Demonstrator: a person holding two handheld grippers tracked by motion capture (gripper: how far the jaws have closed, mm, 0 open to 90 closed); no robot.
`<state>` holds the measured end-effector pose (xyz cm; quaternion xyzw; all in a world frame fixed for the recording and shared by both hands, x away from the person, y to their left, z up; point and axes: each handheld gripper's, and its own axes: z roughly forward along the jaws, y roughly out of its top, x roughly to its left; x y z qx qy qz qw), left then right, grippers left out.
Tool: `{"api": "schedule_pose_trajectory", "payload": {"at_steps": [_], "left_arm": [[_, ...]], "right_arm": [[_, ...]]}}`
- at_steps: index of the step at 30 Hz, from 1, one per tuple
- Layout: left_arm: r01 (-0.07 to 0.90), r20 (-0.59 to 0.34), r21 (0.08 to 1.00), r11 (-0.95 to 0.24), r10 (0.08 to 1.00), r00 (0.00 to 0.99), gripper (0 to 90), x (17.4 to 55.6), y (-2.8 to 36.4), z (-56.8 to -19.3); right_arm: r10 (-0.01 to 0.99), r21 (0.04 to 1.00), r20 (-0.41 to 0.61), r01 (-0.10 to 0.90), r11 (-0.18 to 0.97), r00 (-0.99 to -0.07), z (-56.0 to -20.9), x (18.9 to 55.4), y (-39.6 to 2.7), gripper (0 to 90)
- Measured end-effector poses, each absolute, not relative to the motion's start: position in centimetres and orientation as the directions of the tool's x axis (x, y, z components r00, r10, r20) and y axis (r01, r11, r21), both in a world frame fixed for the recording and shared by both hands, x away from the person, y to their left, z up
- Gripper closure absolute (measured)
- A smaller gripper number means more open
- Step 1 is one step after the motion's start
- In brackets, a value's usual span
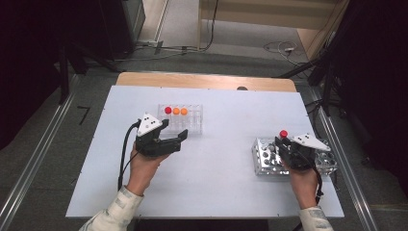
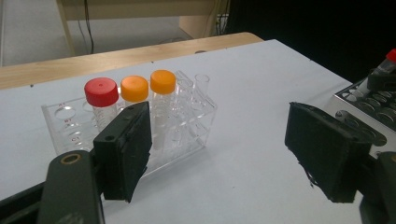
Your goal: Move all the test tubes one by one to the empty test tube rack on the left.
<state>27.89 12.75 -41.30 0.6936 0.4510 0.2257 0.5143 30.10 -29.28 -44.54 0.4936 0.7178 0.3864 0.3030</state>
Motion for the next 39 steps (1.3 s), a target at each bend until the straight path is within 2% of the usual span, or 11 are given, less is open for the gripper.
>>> {"api": "schedule_pose_trajectory", "payload": {"at_steps": [15,22,39], "left_arm": [[0.395,-0.138,0.915,-0.077,0.862,0.487,18.5,27.9,12.3,-41.3],[0.395,-0.128,0.915,-0.087,0.863,0.488,17.9,27.7,12.2,-41.4],[0.390,-0.133,0.916,-0.096,0.845,0.518,18.6,27.6,11.4,-41.5]], "right_arm": [[0.939,0.903,-0.029,0.394,0.172,-0.343,-40.0,28.3,-30.0,71.8],[0.922,0.923,-0.030,0.343,0.173,-0.386,-37.8,26.8,-29.2,71.9],[0.821,0.891,-0.025,0.359,0.277,-0.570,-39.8,27.8,-21.4,71.9]]}}
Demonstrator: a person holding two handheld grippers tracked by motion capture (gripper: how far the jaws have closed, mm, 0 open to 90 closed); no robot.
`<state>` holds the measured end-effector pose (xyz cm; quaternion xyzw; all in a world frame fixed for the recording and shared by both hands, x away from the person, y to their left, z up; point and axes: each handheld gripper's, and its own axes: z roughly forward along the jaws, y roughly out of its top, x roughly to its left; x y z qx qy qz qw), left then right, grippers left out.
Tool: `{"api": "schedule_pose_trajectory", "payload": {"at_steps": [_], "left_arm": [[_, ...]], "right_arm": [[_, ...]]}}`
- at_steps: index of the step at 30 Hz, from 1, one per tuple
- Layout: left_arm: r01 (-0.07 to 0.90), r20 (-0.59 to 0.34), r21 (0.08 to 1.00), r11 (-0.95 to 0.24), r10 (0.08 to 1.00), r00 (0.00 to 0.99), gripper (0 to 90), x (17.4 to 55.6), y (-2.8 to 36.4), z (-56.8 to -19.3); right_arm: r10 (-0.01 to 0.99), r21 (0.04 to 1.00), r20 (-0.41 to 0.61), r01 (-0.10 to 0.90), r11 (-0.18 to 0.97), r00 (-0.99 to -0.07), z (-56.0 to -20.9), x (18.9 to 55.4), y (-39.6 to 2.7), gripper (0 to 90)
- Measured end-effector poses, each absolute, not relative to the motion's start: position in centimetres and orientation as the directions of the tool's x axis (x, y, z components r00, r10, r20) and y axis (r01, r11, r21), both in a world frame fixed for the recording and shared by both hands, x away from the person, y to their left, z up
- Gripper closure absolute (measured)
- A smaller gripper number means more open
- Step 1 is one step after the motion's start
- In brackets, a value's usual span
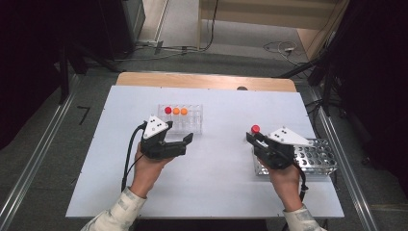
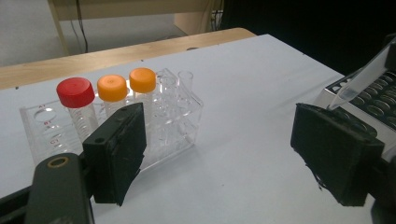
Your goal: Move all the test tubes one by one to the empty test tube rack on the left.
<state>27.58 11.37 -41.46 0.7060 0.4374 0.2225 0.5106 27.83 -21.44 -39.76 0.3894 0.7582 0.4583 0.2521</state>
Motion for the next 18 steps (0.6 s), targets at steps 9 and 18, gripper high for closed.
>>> {"api": "schedule_pose_trajectory", "payload": {"at_steps": [9,18], "left_arm": [[0.383,-0.137,0.918,-0.099,0.829,0.542,21.1,27.3,10.9,-41.4],[0.350,-0.139,0.931,-0.103,0.788,0.599,35.2,26.8,11.0,-41.0]], "right_arm": [[0.746,0.860,-0.035,0.360,0.362,-0.665,-41.7,28.5,-15.4,71.9],[0.685,0.828,-0.034,0.363,0.427,-0.728,-43.5,29.1,-10.7,71.8]]}}
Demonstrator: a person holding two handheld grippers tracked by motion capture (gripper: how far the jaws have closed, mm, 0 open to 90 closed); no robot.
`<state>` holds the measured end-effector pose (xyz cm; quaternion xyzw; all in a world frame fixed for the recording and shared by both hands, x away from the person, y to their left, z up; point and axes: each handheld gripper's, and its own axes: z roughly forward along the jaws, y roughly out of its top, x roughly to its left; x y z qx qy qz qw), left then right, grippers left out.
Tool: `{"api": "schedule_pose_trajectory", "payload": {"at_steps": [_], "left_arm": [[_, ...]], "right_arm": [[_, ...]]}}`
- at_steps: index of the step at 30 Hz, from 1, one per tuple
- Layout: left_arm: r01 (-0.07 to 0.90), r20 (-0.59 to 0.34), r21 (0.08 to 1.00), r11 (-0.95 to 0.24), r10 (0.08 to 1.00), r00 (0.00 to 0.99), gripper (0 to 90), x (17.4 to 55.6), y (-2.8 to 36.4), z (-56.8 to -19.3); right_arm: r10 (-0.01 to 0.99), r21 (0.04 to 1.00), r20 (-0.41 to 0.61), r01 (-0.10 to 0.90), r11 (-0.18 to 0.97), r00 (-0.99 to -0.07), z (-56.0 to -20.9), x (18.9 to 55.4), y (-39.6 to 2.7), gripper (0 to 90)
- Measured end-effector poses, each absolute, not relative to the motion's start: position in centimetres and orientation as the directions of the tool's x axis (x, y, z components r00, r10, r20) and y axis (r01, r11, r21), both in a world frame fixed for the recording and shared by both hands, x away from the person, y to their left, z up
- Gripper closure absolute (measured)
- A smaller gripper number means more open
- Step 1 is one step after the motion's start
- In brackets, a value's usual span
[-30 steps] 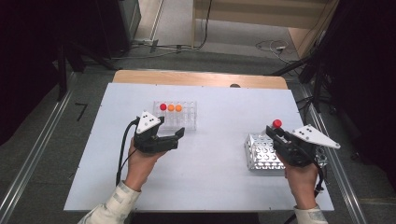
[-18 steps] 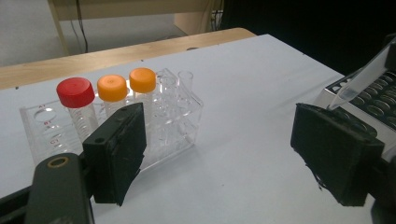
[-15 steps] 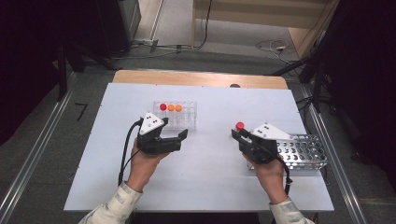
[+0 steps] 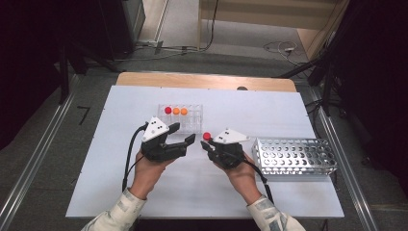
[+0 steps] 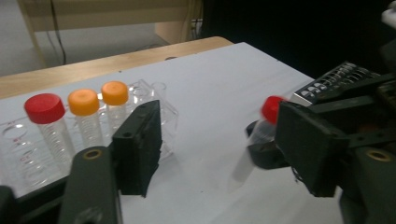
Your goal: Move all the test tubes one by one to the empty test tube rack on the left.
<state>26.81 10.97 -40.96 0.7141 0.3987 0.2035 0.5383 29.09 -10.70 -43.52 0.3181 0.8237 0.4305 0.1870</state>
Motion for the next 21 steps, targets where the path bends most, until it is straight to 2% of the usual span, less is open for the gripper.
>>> {"api": "schedule_pose_trajectory", "payload": {"at_steps": [9,13,17,21], "left_arm": [[0.336,-0.070,0.922,-0.194,0.769,0.635,53.7,26.8,9.8,-41.8],[0.338,-0.065,0.919,-0.202,0.769,0.636,57.4,26.9,9.8,-42.0],[0.328,-0.056,0.922,-0.203,0.772,0.633,68.5,26.9,9.8,-42.0],[0.326,-0.053,0.923,-0.204,0.772,0.634,69.2,26.9,9.8,-42.1]], "right_arm": [[0.645,0.820,-0.038,0.346,0.457,-0.763,-43.9,29.0,-7.6,71.8],[0.637,0.825,-0.037,0.336,0.454,-0.770,-43.7,28.9,-7.0,71.8],[0.636,0.827,-0.038,0.333,0.453,-0.771,-43.7,28.9,-6.9,71.8],[0.638,0.825,-0.041,0.334,0.456,-0.769,-43.6,28.9,-7.0,71.6]]}}
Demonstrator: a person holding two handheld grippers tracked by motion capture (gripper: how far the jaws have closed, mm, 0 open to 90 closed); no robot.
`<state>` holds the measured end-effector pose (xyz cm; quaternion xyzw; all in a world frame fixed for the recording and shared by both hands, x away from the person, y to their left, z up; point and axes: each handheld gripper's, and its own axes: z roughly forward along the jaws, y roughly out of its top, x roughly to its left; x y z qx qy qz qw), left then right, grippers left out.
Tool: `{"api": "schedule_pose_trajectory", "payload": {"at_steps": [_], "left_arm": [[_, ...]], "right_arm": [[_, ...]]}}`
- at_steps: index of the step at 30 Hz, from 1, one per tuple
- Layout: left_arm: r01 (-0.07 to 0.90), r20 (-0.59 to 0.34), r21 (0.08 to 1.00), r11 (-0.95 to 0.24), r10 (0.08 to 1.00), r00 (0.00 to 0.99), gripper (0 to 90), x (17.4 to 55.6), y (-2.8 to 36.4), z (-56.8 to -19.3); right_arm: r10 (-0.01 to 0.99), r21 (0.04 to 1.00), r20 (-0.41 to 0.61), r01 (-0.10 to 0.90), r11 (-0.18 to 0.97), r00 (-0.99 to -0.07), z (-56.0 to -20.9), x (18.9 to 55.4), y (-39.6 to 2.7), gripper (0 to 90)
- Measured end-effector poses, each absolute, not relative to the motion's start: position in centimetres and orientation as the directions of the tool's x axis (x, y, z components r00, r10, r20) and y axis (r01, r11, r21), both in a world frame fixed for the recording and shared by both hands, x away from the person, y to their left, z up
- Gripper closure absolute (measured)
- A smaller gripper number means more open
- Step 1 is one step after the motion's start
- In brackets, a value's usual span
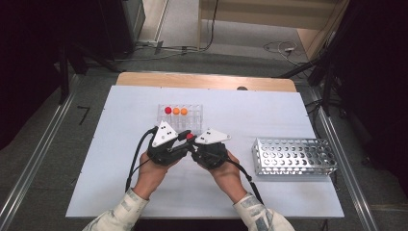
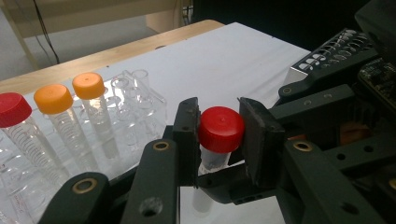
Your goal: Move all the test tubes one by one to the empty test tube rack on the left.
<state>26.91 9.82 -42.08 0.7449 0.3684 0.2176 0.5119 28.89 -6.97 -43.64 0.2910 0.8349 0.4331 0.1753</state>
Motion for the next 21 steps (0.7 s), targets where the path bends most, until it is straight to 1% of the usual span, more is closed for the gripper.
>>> {"api": "schedule_pose_trajectory", "payload": {"at_steps": [4,9,14,16,21], "left_arm": [[0.330,-0.060,0.923,-0.199,0.772,0.633,69.6,26.9,9.8,-42.1],[0.330,-0.067,0.925,-0.189,0.774,0.630,69.7,26.9,10.1,-41.9],[0.344,-0.092,0.926,-0.159,0.786,0.611,69.7,27.2,11.2,-41.7],[0.348,-0.098,0.926,-0.148,0.794,0.600,69.7,27.4,11.7,-41.4],[0.354,-0.120,0.929,-0.105,0.821,0.558,69.7,27.8,13.5,-40.5]], "right_arm": [[0.634,0.824,-0.043,0.332,0.460,-0.772,-43.7,28.9,-7.1,70.2],[0.623,0.817,-0.022,0.345,0.462,-0.782,-43.8,29.1,-7.5,55.1],[0.630,0.822,-0.011,0.352,0.448,-0.777,-43.4,28.8,-9.1,45.7],[0.644,0.819,-0.016,0.359,0.448,-0.765,-43.2,28.6,-10.0,39.8],[0.672,0.820,-0.023,0.371,0.436,-0.740,-42.8,28.0,-13.0,34.9]]}}
